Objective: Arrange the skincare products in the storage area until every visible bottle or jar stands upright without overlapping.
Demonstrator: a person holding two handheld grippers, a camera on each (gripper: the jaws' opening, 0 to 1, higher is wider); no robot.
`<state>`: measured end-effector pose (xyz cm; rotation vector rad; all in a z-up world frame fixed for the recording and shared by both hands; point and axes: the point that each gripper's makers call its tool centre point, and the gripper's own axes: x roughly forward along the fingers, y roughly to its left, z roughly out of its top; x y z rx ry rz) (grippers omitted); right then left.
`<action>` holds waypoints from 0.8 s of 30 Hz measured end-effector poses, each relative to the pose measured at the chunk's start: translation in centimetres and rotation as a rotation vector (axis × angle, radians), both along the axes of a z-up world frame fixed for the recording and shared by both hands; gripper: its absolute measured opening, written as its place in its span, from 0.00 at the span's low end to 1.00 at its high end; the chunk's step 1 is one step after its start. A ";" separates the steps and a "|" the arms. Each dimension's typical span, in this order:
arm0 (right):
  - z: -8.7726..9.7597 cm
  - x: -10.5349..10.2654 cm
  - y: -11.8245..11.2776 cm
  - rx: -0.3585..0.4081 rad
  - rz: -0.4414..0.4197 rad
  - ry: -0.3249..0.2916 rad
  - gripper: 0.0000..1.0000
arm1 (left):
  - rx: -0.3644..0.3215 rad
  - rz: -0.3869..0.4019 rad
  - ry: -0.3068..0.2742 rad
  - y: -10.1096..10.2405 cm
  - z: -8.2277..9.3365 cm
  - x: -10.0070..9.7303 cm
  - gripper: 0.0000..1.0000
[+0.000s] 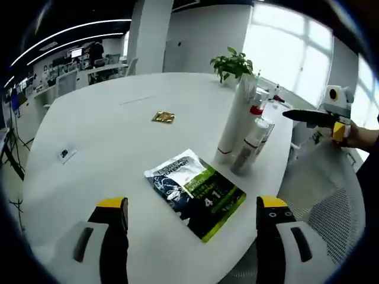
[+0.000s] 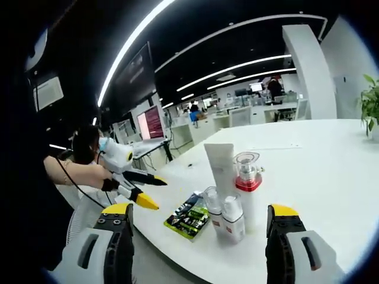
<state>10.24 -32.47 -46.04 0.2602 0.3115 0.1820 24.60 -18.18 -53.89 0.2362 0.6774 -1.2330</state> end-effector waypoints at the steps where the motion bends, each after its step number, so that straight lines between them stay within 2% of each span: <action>1: 0.0 0.0 0.0 -0.001 0.000 0.001 0.97 | -0.004 0.005 -0.001 0.3 0.2 0.0 0.83; 6: -0.2 0.0 0.1 -0.003 0.006 0.011 0.97 | -0.042 0.079 0.005 2.1 1.8 -0.5 0.86; 15: -0.4 -0.1 0.6 -0.007 0.026 0.024 0.97 | -0.064 0.156 0.008 4.2 3.3 -1.7 0.92; 18: -0.4 -0.1 0.6 -0.007 0.029 0.024 0.96 | -0.060 0.159 0.005 4.5 3.1 -2.0 0.99; 24: -0.3 -0.1 0.7 -0.006 0.028 0.027 0.96 | -0.049 0.168 0.012 4.9 2.9 -2.5 0.99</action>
